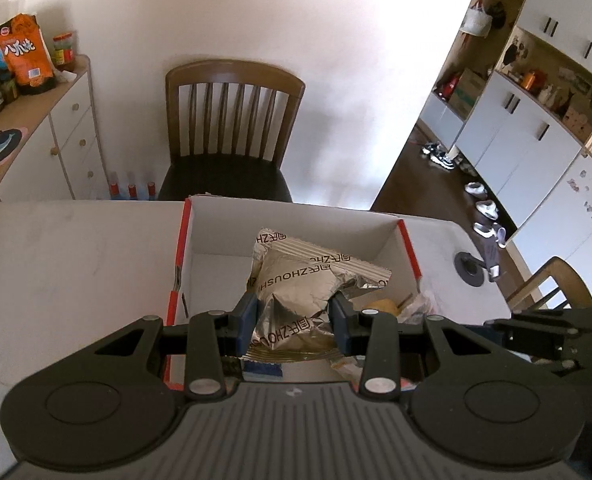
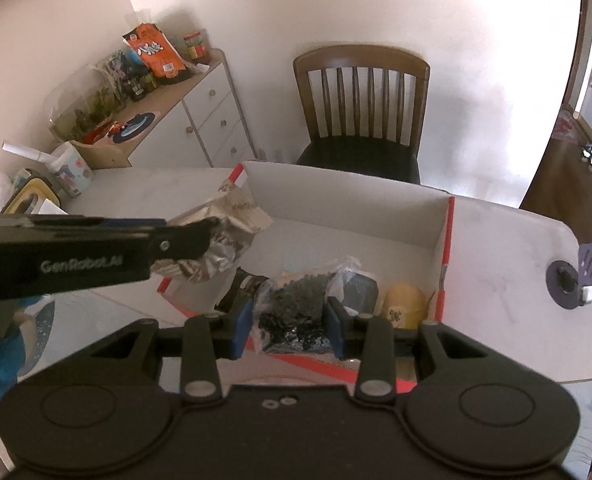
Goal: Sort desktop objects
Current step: 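Lift and carry the silver packet and seaweed bag with both tools into the red box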
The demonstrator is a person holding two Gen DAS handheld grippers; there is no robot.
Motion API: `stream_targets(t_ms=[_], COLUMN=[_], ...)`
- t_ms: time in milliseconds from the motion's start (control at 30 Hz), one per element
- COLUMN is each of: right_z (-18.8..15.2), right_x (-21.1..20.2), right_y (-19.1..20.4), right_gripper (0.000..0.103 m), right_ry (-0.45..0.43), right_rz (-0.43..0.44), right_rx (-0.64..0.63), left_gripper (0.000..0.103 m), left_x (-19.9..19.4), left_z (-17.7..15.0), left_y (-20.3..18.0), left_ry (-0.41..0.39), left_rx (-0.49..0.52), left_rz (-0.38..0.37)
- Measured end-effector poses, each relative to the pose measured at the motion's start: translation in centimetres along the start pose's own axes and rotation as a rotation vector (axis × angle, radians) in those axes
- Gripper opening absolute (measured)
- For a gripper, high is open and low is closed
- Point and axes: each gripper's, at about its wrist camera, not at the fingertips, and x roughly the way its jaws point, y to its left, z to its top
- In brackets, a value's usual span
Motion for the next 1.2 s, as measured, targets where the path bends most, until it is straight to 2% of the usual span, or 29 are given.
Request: stream_targets(t_ms=[567, 733, 1200], right_z=[0.7, 0.4, 0.4], right_x=[5.9, 8.1, 11.8], right_y=[0.1, 0.0, -0.9], right_gripper=[0.039, 0.039, 0.039], right_ry=[0.069, 0.112, 0.149], right_rz=[0.023, 0.018, 0.031], right_rx=[0.024, 0.032, 0.039], left_gripper=[0.037, 0.037, 0.038], left_x=[7.6, 9.7, 14.1], left_z=[1.1, 1.0, 0.5], left_y=[0.6, 0.5, 1.0], left_ry=[0.061, 0.092, 0.153], left_rx=[0.091, 0.125, 0.177], left_rz=[0.054, 0.072, 0.108])
